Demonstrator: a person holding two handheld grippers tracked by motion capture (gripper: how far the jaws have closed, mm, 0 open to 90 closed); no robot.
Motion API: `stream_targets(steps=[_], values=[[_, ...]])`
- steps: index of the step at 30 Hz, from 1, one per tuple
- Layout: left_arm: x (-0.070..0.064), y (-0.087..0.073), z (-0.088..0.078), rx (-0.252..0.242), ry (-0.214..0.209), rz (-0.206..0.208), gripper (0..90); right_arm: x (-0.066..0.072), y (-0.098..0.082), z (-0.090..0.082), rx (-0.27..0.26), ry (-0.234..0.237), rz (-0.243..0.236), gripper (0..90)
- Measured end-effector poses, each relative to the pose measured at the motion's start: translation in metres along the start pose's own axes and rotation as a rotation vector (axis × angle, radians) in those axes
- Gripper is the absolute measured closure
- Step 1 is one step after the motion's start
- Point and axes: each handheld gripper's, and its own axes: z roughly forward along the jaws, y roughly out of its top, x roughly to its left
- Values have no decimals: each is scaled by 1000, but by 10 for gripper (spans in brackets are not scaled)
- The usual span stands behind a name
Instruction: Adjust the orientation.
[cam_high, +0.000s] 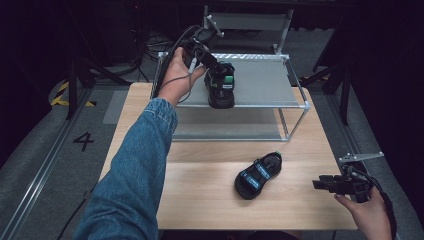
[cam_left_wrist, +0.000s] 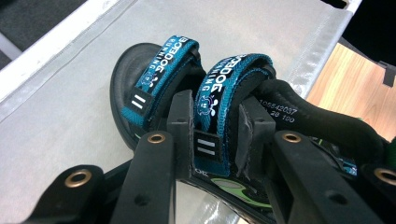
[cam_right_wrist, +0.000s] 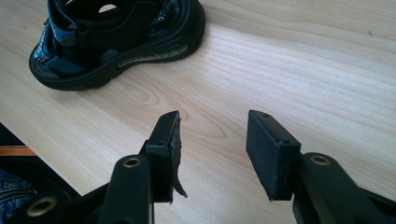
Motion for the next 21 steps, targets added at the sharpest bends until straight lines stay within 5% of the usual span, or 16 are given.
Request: stream_targets(steps=[12, 21], values=[[5, 2, 24, 51, -21, -2, 707, 0, -3, -1, 4, -5, 4, 550], [12, 0, 29, 47, -45, -44, 695, 2, -1, 6, 16, -1, -7, 548]])
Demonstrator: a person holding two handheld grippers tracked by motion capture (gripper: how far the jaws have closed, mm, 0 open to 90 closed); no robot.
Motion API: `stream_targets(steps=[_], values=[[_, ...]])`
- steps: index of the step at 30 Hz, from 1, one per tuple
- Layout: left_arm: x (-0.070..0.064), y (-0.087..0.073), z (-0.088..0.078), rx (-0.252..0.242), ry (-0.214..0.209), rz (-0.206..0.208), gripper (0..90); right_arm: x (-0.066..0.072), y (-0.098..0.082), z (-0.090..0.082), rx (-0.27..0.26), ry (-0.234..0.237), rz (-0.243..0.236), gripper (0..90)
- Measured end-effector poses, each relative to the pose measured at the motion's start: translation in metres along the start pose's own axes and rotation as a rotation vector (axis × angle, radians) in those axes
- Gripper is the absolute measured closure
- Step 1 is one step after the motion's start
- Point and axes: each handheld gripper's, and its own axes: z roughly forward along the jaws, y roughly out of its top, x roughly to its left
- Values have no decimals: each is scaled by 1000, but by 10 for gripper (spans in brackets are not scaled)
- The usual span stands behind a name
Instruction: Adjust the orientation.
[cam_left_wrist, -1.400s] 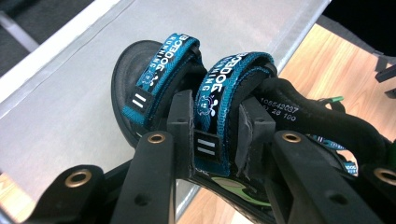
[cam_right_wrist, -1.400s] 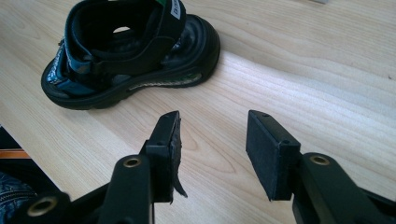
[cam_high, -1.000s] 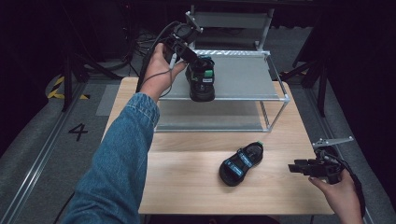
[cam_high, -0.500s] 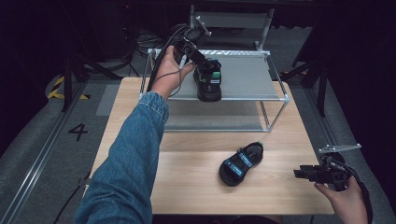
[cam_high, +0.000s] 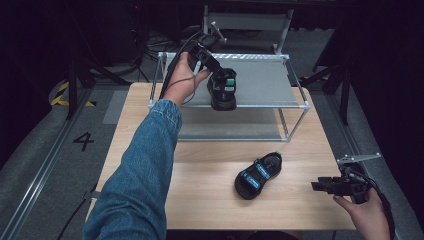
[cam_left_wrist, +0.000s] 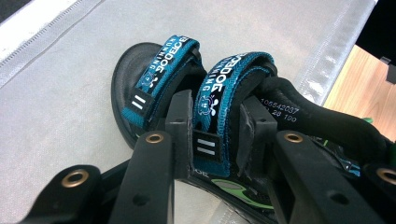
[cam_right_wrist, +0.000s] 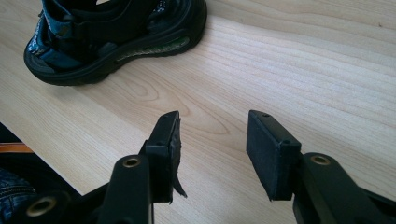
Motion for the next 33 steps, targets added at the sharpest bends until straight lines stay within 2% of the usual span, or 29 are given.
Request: stream_targets(steps=[4, 5, 6, 7, 9, 10, 12, 14, 18, 21, 22, 23, 26, 28, 30, 33], values=[[-2, 0, -1, -5, 22, 0, 618, 1, 0, 1, 1, 1, -2, 547], [-5, 0, -6, -25, 55, -1, 618, 2, 1, 0, 2, 1, -2, 546], [-5, 0, -6, -25, 55, -1, 553, 2, 1, 0, 2, 1, -2, 546], [-6, -1, -8, -26, 64, 2, 553, 3, 1, 0, -1, 1, -8, 544], [-10, -2, -14, -36, 85, 29, 516, 3, 2, 0, -3, 3, -8, 539], [-12, -3, -18, -43, 94, 29, 511, 3, 2, -1, -6, 4, -9, 539], [-16, -5, -28, -78, 95, 32, 502, 4, 3, 0, -2, 5, -7, 538], [-18, -6, -33, -86, 93, 28, 492, 5, 4, 0, -2, 7, -9, 537], [-38, -15, -50, -81, 130, 47, 486, 8, 11, 3, -2, 15, -24, 526], [-54, -24, -60, -93, 134, 69, 491, 12, 15, 6, 0, 24, -35, 524], [-61, -27, -64, -83, 137, 91, 490, 13, 17, 8, 0, 25, -40, 524], [-61, -27, -64, -83, 137, 91, 489, 14, 18, 9, 4, 27, -47, 524], [-80, -38, -69, -66, 122, 121, 509, 16, 20, 10, 6, 29, -52, 524], [-91, -45, -69, -43, 90, 124, 566, 17, 21, 11, 4, 31, -51, 523], [-99, -52, -64, -21, 57, 122, 626, 19, 23, 11, 4, 31, -55, 523], [-105, -60, -53, 5, 22, 116, 701, 21, 25, 13, 5, 33, -64, 523]])
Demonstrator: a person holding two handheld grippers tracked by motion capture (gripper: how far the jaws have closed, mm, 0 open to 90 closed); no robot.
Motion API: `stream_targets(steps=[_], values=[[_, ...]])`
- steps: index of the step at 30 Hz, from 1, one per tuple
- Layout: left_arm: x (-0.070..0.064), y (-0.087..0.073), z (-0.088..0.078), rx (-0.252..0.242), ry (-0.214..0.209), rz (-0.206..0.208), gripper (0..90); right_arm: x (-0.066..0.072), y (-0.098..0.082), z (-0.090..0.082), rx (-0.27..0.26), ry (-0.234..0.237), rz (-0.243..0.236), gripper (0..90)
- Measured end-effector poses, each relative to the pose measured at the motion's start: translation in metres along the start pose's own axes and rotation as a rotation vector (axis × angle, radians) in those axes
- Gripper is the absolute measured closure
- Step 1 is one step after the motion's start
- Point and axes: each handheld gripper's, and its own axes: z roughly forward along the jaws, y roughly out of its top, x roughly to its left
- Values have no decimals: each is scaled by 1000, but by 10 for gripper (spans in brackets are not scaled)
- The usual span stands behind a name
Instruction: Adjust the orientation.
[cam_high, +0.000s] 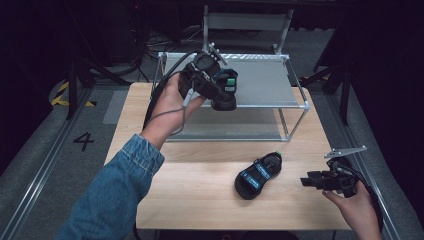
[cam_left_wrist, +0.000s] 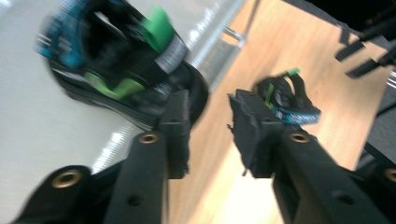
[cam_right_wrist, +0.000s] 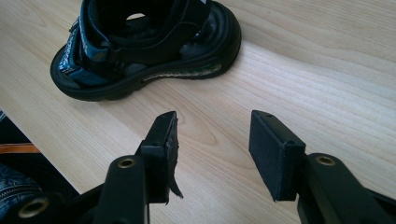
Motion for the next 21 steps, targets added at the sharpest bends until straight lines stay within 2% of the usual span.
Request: stream_targets(steps=[2, 3, 5, 9, 10, 15, 18, 21], values=[[-2, -6, 13, 15, -25, -16, 755, 1, 1, 1, 3, 0, -3, 523], [-2, -6, 13, 15, -25, -16, 789, 1, 1, 1, 3, 0, -3, 523], [-2, -9, 25, 26, -37, -25, 808, 2, 2, 2, 4, 4, -4, 523], [-1, -12, 43, 49, -34, -48, 861, 2, 3, 3, 6, 4, -7, 524], [-1, -12, 43, 49, -34, -48, 868, 1, 3, 4, 7, 4, -8, 524], [1, -11, 58, 76, 22, -53, 888, 1, 3, 3, 6, 1, -7, 526], [5, -10, 59, 70, 14, -55, 896, 0, 3, 3, 4, -1, -5, 527], [5, -9, 61, 73, 60, -25, 897, 0, 3, 3, 5, -1, -5, 527]])
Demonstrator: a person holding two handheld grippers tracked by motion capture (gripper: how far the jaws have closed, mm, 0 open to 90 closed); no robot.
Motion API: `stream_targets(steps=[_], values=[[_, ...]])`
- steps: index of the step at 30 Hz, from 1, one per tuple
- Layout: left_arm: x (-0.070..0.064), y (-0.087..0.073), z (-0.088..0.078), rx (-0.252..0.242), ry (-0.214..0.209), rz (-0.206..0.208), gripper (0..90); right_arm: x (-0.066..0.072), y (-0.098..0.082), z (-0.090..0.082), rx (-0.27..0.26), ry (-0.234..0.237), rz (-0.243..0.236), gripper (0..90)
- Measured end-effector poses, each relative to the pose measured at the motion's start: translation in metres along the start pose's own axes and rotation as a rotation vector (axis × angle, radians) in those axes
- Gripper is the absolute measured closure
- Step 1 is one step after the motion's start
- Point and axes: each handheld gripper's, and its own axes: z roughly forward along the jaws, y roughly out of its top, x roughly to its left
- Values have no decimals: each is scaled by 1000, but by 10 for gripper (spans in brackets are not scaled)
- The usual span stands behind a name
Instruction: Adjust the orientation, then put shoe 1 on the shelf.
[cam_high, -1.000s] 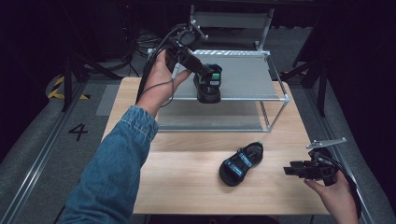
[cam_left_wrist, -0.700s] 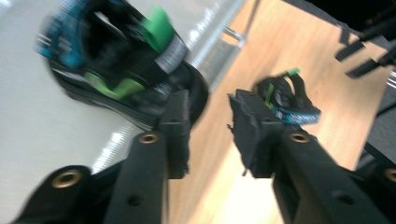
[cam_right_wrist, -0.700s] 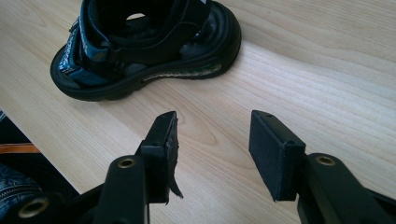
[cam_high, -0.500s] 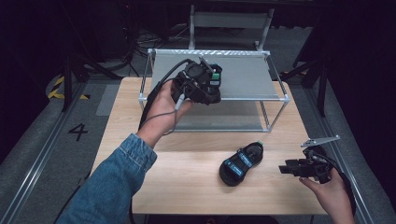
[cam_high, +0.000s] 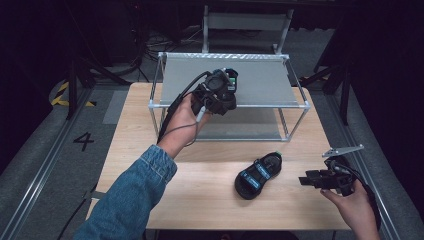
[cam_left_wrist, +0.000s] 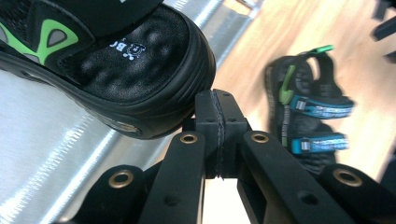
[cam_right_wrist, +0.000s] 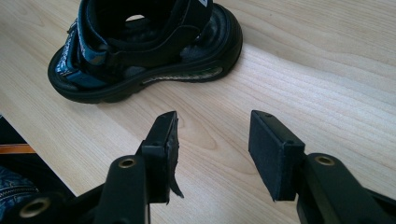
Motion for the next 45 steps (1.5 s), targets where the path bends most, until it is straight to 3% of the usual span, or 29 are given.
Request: stream_targets(steps=[3, 10, 16, 20, 24, 27, 35, 39, 45], values=[[5, 2, 3, -9, -3, -17, 897, 0, 0, 1, 2, -2, -4, 528], [18, 11, 16, 22, 40, -31, 897, 1, 0, 2, 6, -2, -5, 528], [32, 15, 20, 3, -14, -69, 896, -1, 0, 2, 3, -1, -1, 528], [30, 15, 19, 4, 1, -65, 886, -1, 0, 2, 2, -1, -1, 528], [25, 9, 7, -35, -29, -65, 771, -1, 0, 1, 0, -2, -4, 528], [18, 0, -8, -59, -34, -68, 647, 0, 0, 2, 4, -4, -5, 527], [-6, -39, -39, -66, 14, -35, 560, 7, 4, 3, 9, -8, -27, 522], [-15, -60, -42, -47, 3, -30, 518, 10, 7, 3, 12, -16, -41, 516], [-23, -96, -40, -39, 9, -57, 491, 13, 17, -2, -8, -29, -58, 505]])
